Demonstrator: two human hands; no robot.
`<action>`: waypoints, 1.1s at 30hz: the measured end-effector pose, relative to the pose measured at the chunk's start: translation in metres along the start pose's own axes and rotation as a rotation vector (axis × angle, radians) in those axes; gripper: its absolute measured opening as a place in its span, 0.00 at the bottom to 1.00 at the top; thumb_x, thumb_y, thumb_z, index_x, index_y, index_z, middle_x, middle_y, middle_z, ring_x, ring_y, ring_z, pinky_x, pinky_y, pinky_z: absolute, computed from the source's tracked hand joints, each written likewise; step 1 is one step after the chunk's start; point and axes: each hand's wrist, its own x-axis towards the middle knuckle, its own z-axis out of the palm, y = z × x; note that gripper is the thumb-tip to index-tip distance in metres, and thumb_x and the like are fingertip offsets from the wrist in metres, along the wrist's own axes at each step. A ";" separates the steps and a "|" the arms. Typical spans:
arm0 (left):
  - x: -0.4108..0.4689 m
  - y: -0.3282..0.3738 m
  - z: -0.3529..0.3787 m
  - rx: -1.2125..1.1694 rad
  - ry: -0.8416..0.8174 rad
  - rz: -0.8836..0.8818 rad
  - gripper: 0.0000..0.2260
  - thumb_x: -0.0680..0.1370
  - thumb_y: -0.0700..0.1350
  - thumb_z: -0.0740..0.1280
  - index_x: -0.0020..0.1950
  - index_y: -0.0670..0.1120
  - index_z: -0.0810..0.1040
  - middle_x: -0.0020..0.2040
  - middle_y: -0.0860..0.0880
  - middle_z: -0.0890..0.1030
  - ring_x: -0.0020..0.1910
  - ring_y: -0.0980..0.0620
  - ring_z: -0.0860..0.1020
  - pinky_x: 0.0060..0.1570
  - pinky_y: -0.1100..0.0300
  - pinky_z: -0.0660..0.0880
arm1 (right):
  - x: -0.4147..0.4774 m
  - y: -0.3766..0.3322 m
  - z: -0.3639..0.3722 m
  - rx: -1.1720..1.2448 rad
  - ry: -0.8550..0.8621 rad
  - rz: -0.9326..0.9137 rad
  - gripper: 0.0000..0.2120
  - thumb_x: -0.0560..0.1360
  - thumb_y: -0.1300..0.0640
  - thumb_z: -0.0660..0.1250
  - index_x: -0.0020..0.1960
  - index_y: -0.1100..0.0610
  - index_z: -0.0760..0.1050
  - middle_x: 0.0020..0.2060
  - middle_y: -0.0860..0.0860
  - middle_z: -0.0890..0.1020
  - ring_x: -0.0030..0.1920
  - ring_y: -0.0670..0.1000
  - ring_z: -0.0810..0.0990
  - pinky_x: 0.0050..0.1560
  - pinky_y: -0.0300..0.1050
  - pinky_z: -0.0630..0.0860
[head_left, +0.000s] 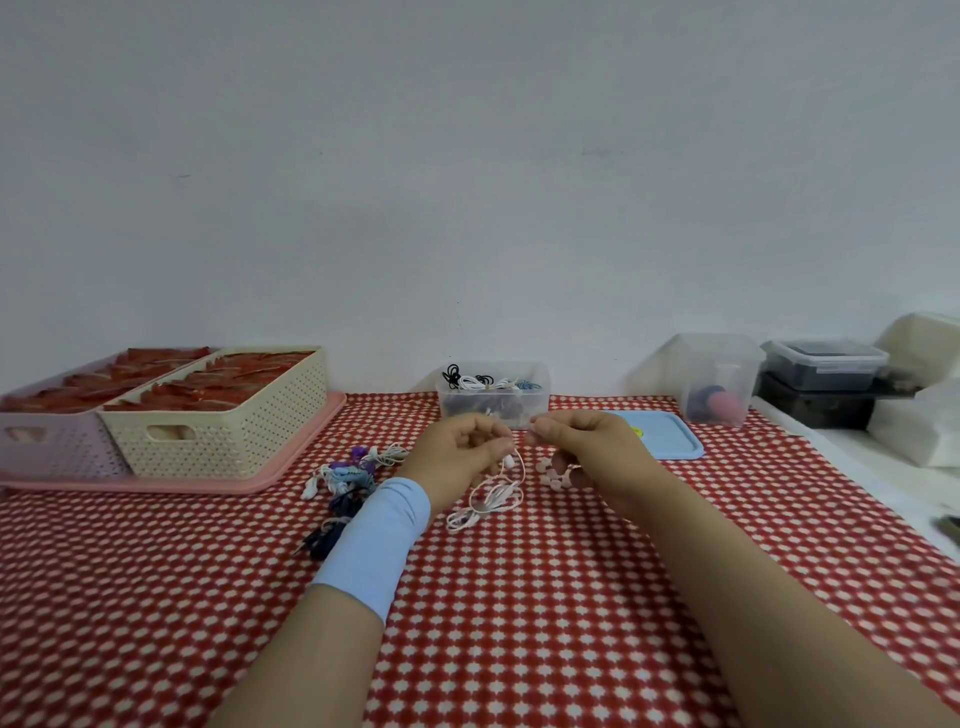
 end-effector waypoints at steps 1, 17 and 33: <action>0.000 -0.001 0.000 -0.064 -0.001 -0.023 0.05 0.77 0.41 0.70 0.50 0.49 0.83 0.42 0.47 0.84 0.39 0.54 0.81 0.39 0.65 0.76 | 0.000 0.001 0.000 0.017 -0.039 0.022 0.05 0.78 0.57 0.70 0.50 0.57 0.83 0.45 0.52 0.87 0.28 0.47 0.74 0.26 0.37 0.65; -0.001 -0.001 0.010 -0.511 -0.059 -0.157 0.08 0.78 0.33 0.67 0.53 0.43 0.83 0.43 0.45 0.84 0.43 0.50 0.80 0.43 0.60 0.80 | 0.001 0.002 0.003 0.148 -0.181 0.112 0.09 0.78 0.57 0.69 0.55 0.57 0.84 0.40 0.48 0.83 0.31 0.46 0.74 0.26 0.36 0.62; -0.001 -0.003 0.008 -0.461 -0.099 -0.158 0.08 0.80 0.36 0.65 0.56 0.42 0.80 0.41 0.46 0.81 0.39 0.52 0.79 0.42 0.61 0.78 | 0.000 0.001 0.003 0.177 -0.207 0.147 0.07 0.78 0.58 0.68 0.51 0.55 0.85 0.41 0.51 0.84 0.31 0.47 0.76 0.23 0.35 0.64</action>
